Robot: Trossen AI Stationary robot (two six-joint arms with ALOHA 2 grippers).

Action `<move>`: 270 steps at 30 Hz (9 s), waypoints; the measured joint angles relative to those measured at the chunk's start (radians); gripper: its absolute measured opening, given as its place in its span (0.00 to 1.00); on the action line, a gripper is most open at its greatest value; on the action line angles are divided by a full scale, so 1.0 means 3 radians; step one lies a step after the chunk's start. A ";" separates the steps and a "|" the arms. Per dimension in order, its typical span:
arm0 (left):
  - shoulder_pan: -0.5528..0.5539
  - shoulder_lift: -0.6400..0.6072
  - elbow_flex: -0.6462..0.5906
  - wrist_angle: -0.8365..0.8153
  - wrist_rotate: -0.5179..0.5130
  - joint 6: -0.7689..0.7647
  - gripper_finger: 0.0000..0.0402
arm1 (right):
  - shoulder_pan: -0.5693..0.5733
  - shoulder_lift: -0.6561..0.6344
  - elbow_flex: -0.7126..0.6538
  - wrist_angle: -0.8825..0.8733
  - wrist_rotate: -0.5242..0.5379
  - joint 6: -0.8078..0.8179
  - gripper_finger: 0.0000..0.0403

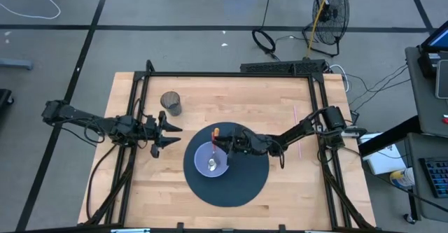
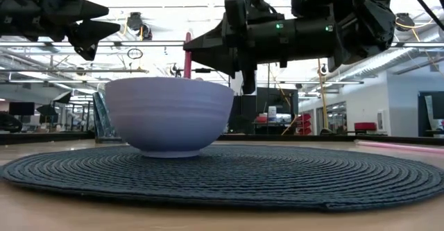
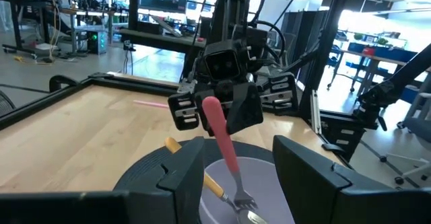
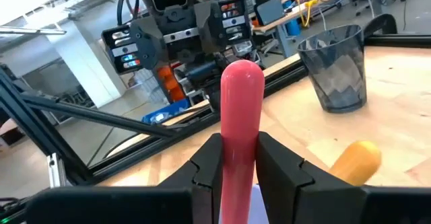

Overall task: Pick & Place Utensil
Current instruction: Put the pink fork into the bowl, then put the blue cup on the mat to the right of the purple bowl

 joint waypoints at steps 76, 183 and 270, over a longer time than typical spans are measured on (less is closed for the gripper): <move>0.1746 0.1765 0.1910 -0.3483 -0.0258 0.0647 0.45 | 0.0593 -0.3423 -0.1424 -0.2653 -0.0451 -0.1195 0.35; 0.2121 0.5141 0.5544 -0.3970 0.1404 0.1546 0.03 | 0.0575 -0.3421 -0.1807 -0.2063 -0.0452 -0.1146 0.35; 0.1061 0.0841 0.2407 -0.2765 0.0936 0.0680 0.36 | -0.1342 -0.1354 0.1053 -0.4899 -0.1106 -0.2573 0.35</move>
